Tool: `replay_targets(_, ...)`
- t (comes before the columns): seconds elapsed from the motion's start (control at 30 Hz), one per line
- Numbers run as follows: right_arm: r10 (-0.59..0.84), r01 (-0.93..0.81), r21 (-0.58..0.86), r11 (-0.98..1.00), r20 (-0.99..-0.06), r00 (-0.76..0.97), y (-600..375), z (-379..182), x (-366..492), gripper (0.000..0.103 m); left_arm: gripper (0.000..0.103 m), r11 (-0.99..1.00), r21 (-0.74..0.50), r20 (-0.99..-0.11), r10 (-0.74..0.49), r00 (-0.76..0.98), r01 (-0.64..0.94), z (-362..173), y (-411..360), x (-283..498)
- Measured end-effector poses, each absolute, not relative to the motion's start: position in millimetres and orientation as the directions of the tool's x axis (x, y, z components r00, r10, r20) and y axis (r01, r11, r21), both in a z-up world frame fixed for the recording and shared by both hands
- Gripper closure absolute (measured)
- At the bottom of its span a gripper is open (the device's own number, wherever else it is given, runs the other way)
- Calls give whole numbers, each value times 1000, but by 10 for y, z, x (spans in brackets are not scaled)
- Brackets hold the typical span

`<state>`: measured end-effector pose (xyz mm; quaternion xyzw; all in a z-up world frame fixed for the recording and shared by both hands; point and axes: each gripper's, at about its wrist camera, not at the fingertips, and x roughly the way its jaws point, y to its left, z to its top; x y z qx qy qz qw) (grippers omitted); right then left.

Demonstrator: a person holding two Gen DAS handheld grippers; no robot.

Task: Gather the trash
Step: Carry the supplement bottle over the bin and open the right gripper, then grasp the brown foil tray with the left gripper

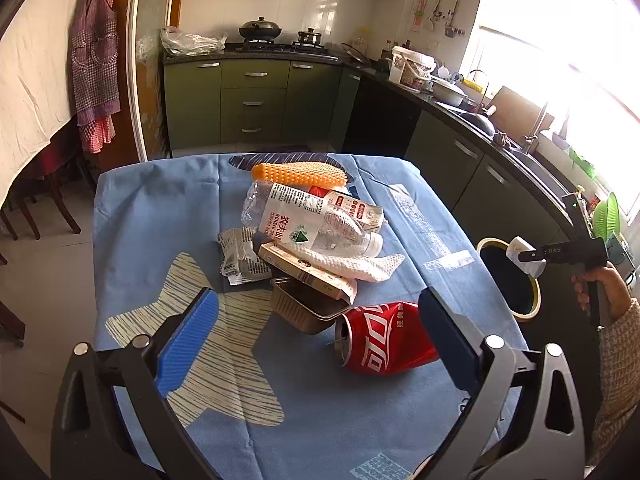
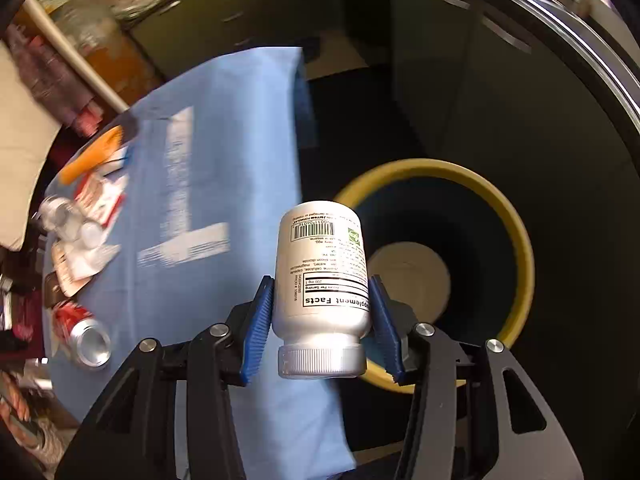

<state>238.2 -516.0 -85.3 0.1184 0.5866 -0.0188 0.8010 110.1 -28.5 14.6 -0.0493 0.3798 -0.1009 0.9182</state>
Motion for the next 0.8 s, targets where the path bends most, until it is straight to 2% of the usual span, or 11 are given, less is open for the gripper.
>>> replay_targets(0.23, 57, 308, 137, 942, -965, 255, -5705, -1390, 2588, 55, 8, 979, -148, -697, -204, 688, 140, 144, -313, 1102)
replay_targets(0.3, 54, 318, 139, 938, -963, 263, -5737, -1398, 2613, 50, 8, 981, -141, -698, -195, 689, 135, 148, -310, 1108)
replay_targets(0.5, 63, 299, 156, 941, -953, 298, -5700, -1245, 2522, 50, 7, 985, -135, -720, -174, 672, 110, 66, -279, 1242)
replay_targets(0.8, 85, 257, 168, 952, -948, 305, -5520, -1160, 2412, 50, 7, 983, -179, -811, -169, 559, 38, -331, -224, 1608)
